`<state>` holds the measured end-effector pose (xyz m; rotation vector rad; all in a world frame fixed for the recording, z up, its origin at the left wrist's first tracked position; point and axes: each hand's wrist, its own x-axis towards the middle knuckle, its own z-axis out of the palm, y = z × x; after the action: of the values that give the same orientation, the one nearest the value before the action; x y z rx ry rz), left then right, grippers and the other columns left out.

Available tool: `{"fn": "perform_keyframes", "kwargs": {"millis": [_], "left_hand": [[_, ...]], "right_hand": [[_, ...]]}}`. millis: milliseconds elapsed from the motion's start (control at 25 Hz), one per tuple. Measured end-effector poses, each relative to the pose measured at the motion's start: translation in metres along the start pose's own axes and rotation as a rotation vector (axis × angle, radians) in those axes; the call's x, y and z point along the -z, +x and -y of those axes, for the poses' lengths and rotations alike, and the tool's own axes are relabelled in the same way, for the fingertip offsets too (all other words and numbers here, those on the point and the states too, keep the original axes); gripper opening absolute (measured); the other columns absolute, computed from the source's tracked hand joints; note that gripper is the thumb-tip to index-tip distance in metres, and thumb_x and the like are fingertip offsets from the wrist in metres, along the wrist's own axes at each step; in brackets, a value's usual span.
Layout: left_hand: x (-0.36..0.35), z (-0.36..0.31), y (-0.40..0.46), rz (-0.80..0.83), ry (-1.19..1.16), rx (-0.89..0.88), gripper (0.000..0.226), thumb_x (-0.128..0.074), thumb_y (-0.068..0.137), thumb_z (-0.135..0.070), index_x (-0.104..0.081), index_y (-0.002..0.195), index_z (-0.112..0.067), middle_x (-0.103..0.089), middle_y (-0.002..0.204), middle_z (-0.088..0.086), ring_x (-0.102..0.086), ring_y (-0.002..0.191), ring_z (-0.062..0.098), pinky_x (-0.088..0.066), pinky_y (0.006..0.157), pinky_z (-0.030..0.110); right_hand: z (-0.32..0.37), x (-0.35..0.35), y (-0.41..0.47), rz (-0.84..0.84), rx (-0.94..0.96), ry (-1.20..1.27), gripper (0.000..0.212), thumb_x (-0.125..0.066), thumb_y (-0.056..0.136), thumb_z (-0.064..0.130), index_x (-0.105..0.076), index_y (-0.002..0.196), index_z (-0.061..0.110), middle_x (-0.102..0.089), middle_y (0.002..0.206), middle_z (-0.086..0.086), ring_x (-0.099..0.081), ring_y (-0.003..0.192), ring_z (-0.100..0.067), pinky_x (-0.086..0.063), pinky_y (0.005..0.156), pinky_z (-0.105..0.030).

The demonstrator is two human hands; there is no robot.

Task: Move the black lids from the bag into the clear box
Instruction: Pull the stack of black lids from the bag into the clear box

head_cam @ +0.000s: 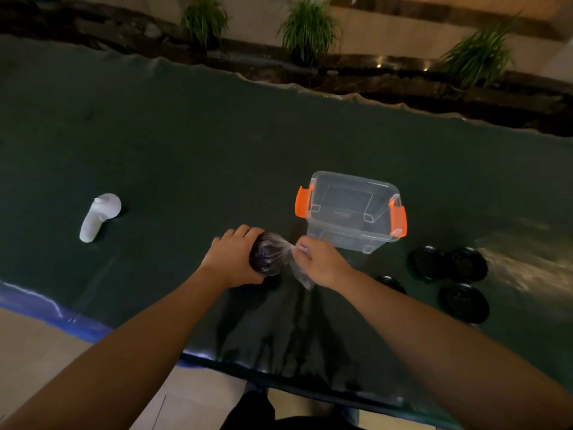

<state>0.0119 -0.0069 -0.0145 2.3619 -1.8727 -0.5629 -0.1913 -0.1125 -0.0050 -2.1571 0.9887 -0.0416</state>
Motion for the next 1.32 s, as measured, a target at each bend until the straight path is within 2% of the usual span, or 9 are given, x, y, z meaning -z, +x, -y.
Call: {"fn": "perform_keyframes", "kwargs": {"millis": [160,320,560,640,720,840,1000,1120,1320], "left_hand": [[0.005,-0.013,-0.011,-0.088,-0.437,-0.015,0.095,-0.086,0.044,-0.059,-0.041,0.125,-0.041,-0.056,0.120,-0.015,-0.060,0.100,0.006,-0.049,0.087,0.026],[-0.004,-0.038,-0.016,-0.074,-0.605,-0.017,0.090,-0.091,0.045,-0.051,-0.041,0.120,-0.043,-0.062,0.111,-0.019,-0.062,0.098,-0.005,-0.054,0.086,0.024],[0.000,-0.056,-0.018,-0.021,-0.565,-0.099,0.107,-0.086,0.052,-0.068,-0.036,0.140,-0.034,-0.052,0.132,-0.014,-0.054,0.119,0.003,-0.046,0.102,0.028],[0.013,-0.061,-0.020,-0.141,-0.542,-0.205,0.081,-0.077,0.069,-0.064,-0.043,0.137,-0.035,-0.053,0.130,-0.013,-0.053,0.118,0.001,-0.046,0.102,0.028],[0.025,-0.068,-0.020,-0.271,-0.504,-0.296,0.050,-0.070,0.083,-0.048,-0.056,0.127,-0.030,-0.060,0.120,-0.010,-0.056,0.110,0.003,-0.048,0.097,0.029],[0.037,-0.079,-0.020,-0.350,-0.453,-0.329,0.019,-0.071,0.089,-0.029,-0.072,0.108,-0.025,-0.070,0.098,-0.008,-0.063,0.090,0.007,-0.053,0.083,0.034],[0.043,-0.075,-0.025,-0.382,-0.473,-0.278,0.008,-0.079,0.085,-0.023,-0.074,0.091,-0.021,-0.069,0.084,-0.010,-0.063,0.076,0.007,-0.054,0.070,0.034],[0.051,-0.065,-0.028,-0.402,-0.458,-0.219,0.017,-0.082,0.080,-0.032,-0.070,0.079,-0.021,-0.066,0.075,-0.014,-0.062,0.070,0.003,-0.052,0.064,0.028],[0.074,-0.053,-0.036,-0.454,-0.397,-0.268,0.007,-0.080,0.084,-0.028,-0.074,0.084,-0.025,-0.068,0.077,-0.018,-0.064,0.073,0.002,-0.053,0.066,0.028]], "right_hand": [[0.033,0.059,-0.017,-0.062,0.176,-0.051,0.010,-0.055,0.098,0.026,-0.060,0.091,0.020,-0.069,0.085,0.000,-0.063,0.078,-0.019,-0.050,0.068,-0.037],[0.048,0.084,-0.030,-0.045,0.233,-0.185,0.008,-0.057,0.094,0.023,-0.064,0.097,0.023,-0.071,0.091,0.001,-0.062,0.082,-0.017,-0.051,0.069,-0.035],[0.045,0.091,-0.040,-0.021,0.238,-0.213,0.016,-0.054,0.092,0.013,-0.068,0.095,0.020,-0.069,0.094,0.001,-0.060,0.083,-0.013,-0.052,0.074,-0.034],[0.044,0.091,-0.040,-0.029,0.259,-0.257,0.013,-0.055,0.093,0.013,-0.067,0.096,0.019,-0.067,0.098,0.000,-0.060,0.088,-0.017,-0.053,0.079,-0.039],[0.045,0.092,-0.040,-0.047,0.291,-0.267,0.009,-0.058,0.094,0.015,-0.064,0.097,0.021,-0.065,0.099,0.001,-0.059,0.089,-0.016,-0.052,0.080,-0.038],[0.048,0.095,-0.040,-0.084,0.340,-0.238,0.015,-0.061,0.094,0.015,-0.064,0.106,0.023,-0.066,0.102,0.003,-0.060,0.090,-0.014,-0.052,0.078,-0.032],[0.044,0.103,-0.042,-0.134,0.400,-0.241,0.015,-0.061,0.091,0.008,-0.064,0.101,0.019,-0.067,0.098,0.002,-0.060,0.086,-0.015,-0.046,0.070,-0.029],[0.040,0.112,-0.046,-0.125,0.478,-0.285,0.008,-0.066,0.089,0.006,-0.065,0.090,0.014,-0.068,0.092,0.000,-0.061,0.085,-0.017,-0.049,0.071,-0.033],[0.034,0.128,-0.052,-0.125,0.497,-0.343,0.009,-0.067,0.094,0.016,-0.075,0.096,0.015,-0.069,0.096,0.000,-0.062,0.089,-0.014,-0.049,0.078,-0.029]]}}
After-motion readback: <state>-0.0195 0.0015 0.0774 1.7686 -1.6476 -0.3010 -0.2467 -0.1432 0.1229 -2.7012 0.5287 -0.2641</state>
